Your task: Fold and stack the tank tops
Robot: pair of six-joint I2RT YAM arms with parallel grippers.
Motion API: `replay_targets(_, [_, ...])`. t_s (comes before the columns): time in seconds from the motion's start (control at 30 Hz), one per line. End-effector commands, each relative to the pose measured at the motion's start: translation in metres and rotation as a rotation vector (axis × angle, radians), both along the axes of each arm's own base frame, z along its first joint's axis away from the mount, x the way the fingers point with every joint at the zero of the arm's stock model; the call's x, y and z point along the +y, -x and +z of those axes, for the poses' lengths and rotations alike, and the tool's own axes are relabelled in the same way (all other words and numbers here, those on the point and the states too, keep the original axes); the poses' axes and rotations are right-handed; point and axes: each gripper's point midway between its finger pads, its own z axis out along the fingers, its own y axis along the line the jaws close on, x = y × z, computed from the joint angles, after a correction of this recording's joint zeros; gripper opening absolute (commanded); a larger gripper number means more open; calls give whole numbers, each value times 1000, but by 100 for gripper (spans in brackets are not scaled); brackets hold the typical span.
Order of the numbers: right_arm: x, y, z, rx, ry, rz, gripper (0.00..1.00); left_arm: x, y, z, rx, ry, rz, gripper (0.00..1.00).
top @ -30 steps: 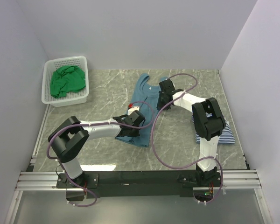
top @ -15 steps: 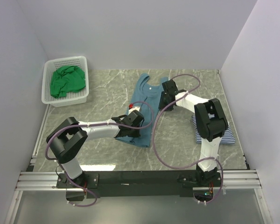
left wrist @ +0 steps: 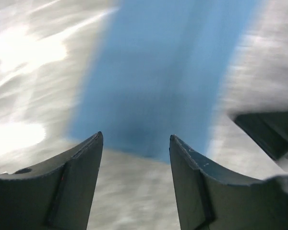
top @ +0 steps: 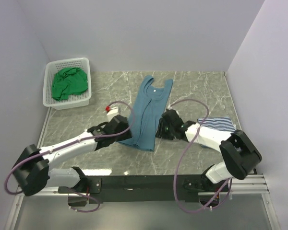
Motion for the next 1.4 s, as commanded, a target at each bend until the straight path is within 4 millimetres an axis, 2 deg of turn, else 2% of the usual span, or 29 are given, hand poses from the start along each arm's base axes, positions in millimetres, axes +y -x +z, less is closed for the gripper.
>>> replay_targets(0.0, [12,15,3,-26,-104,-83,47,44,15,-35,69,-23,99,63])
replay_targets(0.03, [25,21,5,-24,-157,-81,48,52,22,-49,88,-31,98,64])
replay_targets(0.07, [25,29,-1,-9,-165,-86,48,52,19,-46,80,8,97,65])
replay_targets(0.17, [29,35,-1,-20,-181,-127,48,58,19,-57,92,28,98,64])
replay_targets(0.23, [37,40,-3,-2,-216,-142,48,52,16,-56,75,78,77,65])
replay_targets(0.3, [37,49,-12,23,-210,-154,48,47,13,-55,62,114,62,65])
replay_targets(0.43, [42,54,-17,32,-224,-165,46,48,12,-63,73,131,63,65])
replay_targets(0.63, [47,67,-21,40,-200,-135,45,56,12,-88,135,78,80,60])
replay_targets(0.67, [53,66,-16,30,-206,-124,45,55,13,-90,140,75,77,58])
replay_targets(0.8, [52,71,-25,48,-164,-119,46,55,15,-96,148,75,63,54])
replay_targets(0.93, [58,71,-25,52,-158,-100,45,56,19,-101,161,62,47,43])
replay_targets(1.07, [58,69,-30,52,-99,-75,41,52,28,-106,179,75,5,39])
replay_targets(1.1, [57,70,-31,47,-81,-53,39,46,25,-103,162,93,-10,37])
replay_targets(1.2, [49,68,-33,40,0,-23,29,35,32,-102,163,89,-58,24])
replay_targets(1.23, [44,70,-33,48,26,-13,19,29,38,-102,166,86,-79,15])
replay_targets(1.27, [40,70,-30,37,41,-6,16,26,40,-102,169,83,-86,9])
replay_targets(1.3, [27,70,-30,30,100,-6,9,22,43,-100,167,85,-94,4])
replay_targets(1.37, [18,71,-20,6,123,3,6,16,55,-99,175,74,-102,1])
